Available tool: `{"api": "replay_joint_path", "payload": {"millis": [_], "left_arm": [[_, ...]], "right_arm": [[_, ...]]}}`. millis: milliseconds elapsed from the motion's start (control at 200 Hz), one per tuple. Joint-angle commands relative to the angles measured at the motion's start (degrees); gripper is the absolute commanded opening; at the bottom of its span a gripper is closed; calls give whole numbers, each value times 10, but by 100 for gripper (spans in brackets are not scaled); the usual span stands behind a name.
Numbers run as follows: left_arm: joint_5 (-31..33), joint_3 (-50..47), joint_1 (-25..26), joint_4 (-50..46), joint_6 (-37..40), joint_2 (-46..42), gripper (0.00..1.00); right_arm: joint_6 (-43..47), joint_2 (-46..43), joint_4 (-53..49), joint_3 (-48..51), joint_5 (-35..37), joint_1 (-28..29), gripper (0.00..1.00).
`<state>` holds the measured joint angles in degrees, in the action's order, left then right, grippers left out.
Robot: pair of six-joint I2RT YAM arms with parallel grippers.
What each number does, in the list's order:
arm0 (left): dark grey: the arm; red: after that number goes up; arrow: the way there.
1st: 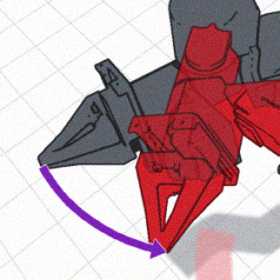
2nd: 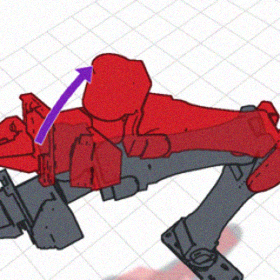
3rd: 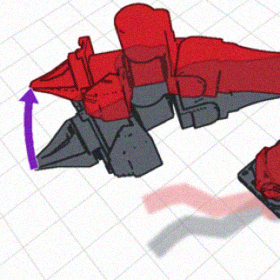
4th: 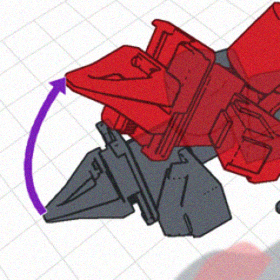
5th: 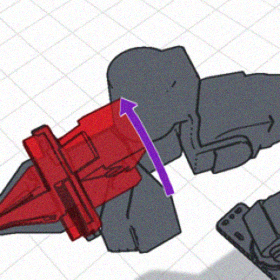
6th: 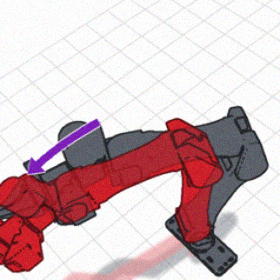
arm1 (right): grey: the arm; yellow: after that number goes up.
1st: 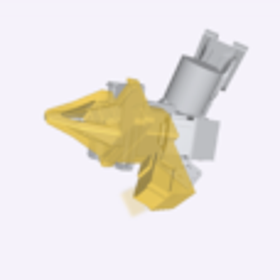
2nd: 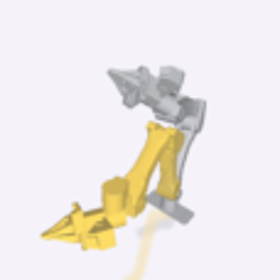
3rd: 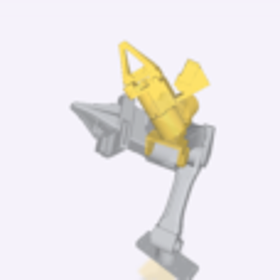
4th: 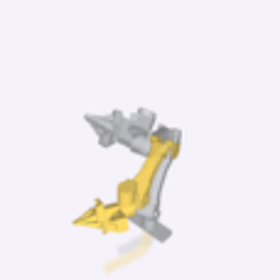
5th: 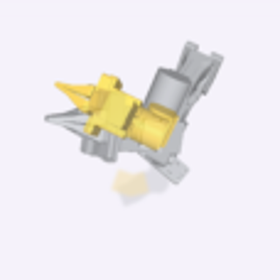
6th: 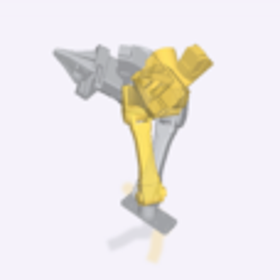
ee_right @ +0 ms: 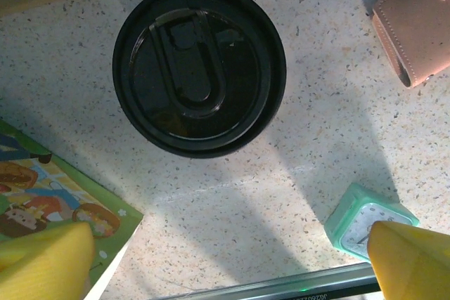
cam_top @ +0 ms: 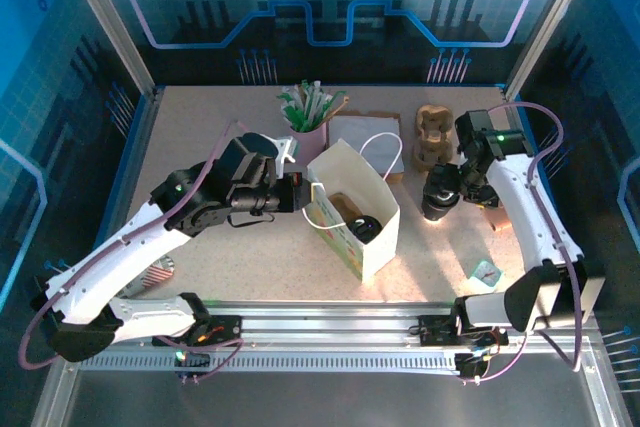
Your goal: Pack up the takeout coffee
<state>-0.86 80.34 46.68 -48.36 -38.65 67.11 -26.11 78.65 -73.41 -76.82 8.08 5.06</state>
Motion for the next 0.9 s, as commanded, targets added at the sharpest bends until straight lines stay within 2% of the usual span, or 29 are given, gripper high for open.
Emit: {"api": "replay_joint_path", "payload": {"millis": [0, 95, 365, 520, 745, 896], "left_arm": [[13, 14, 3, -14, 14, -9, 0], [19, 15, 3, -18, 18, -12, 0], [22, 11, 2, -14, 24, -10, 0], [21, 9, 2, -13, 26, -8, 0], [25, 11, 2, -19, 30, -7, 0], [31, 11, 1, -23, 32, -8, 0]], "right_arm": [[-8, 29, -2, -25, 3, -9, 100], [-7, 55, -12, -42, 19, -9, 100], [9, 104, 0, -60, -19, -3, 97], [10, 121, 4, -67, -5, 2, 96], [13, 143, 3, -66, 7, 4, 88], [13, 153, 12, -50, 5, 8, 87]]}}
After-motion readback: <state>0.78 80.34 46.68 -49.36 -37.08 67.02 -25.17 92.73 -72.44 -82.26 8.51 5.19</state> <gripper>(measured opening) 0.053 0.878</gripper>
